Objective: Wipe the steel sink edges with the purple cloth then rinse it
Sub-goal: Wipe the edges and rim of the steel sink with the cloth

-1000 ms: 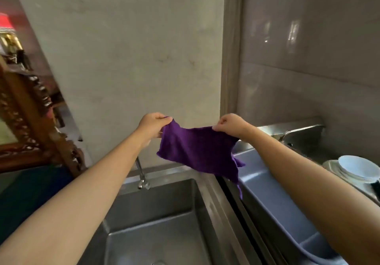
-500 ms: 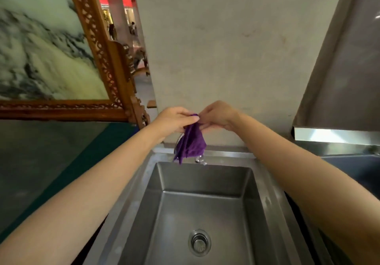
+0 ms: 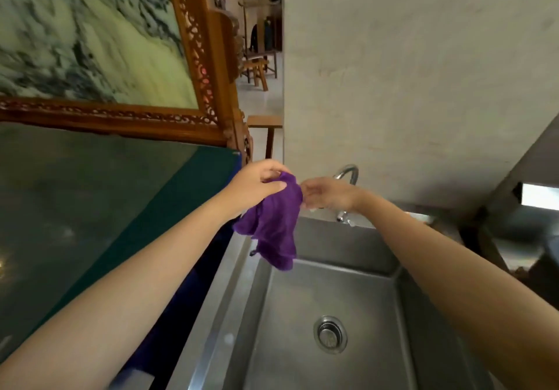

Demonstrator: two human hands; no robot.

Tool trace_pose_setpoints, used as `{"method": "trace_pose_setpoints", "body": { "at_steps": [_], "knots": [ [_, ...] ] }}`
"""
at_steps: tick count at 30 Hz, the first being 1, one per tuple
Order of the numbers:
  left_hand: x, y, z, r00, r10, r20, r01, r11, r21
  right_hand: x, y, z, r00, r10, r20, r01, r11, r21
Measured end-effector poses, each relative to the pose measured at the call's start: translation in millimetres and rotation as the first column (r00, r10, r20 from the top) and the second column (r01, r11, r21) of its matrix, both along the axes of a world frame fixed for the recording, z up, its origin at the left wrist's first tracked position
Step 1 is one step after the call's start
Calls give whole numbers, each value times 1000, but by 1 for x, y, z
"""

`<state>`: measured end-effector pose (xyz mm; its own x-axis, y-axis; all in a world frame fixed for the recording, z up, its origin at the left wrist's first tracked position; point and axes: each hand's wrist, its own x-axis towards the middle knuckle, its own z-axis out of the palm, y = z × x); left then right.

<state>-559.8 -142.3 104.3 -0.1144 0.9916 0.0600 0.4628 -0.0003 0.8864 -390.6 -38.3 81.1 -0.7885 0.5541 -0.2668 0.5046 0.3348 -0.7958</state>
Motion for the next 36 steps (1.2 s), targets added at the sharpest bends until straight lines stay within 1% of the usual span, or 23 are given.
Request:
{"method": "trace_pose_setpoints", "body": {
  "at_steps": [2,4,5,7,8,11,13,15,18,19,21,24,26,28,29,30,32,33,36],
  "knots": [
    [-24,-2,-13,998,37,43,-37,999,4,-20,-3,-18,999,-42,9,41,997,69],
    [-51,-6,-30,995,74,64,-75,997,8,-36,-5,-31,997,-69,25,67,994,86],
    [-65,-7,-38,995,89,51,-90,996,15,-43,-5,-37,996,-89,16,88,995,54],
    [-89,-9,-53,995,102,8,-103,995,18,-56,-5,-44,992,-128,-18,127,990,-60],
    [-100,-10,-61,995,104,-15,-103,994,19,-62,-4,-45,990,-136,-26,134,988,-83],
    [-121,-10,-81,994,94,-64,-91,995,49,-80,-6,-45,992,-127,-13,128,991,29],
    [-128,-9,-92,993,76,-90,-71,996,57,-88,-6,-45,995,-89,-47,92,995,49],
    [-132,-9,-102,992,49,-117,-41,997,67,-91,-5,-46,999,-22,-35,24,997,75],
    [-138,-8,-117,988,31,-152,-22,998,61,-89,-3,-51,1000,-18,-6,18,998,65],
    [-139,-7,-121,988,37,-148,-29,998,61,-89,-2,-53,999,-32,12,31,996,84],
    [-137,-7,-130,987,65,-147,-54,996,76,-88,2,-62,996,-23,82,9,984,177],
    [-130,-10,-144,981,74,-181,-62,996,69,-85,11,-81,966,29,258,-103,954,280],
    [-127,-9,-152,977,46,-207,-39,998,39,-86,17,-91,934,44,353,-148,951,272],
    [-125,-7,-162,969,27,-245,-23,1000,19,-89,19,-98,911,49,410,-167,951,259],
    [-124,-5,-166,968,38,-248,-35,999,17,-89,19,-102,910,32,413,-151,954,260],
    [-123,-3,-171,971,62,-232,-60,998,14,-89,20,-108,927,-2,374,-101,962,256],
    [-121,0,-181,978,124,-168,-127,992,-6,-90,21,-125,969,-110,222,67,979,194],
    [-120,1,-186,979,152,-137,-157,987,-23,-91,20,-134,974,-163,158,135,975,174],
    [-116,9,-200,972,212,-97,-221,971,-91,-99,25,-166,948,-310,71,294,940,172]
  ]
}}
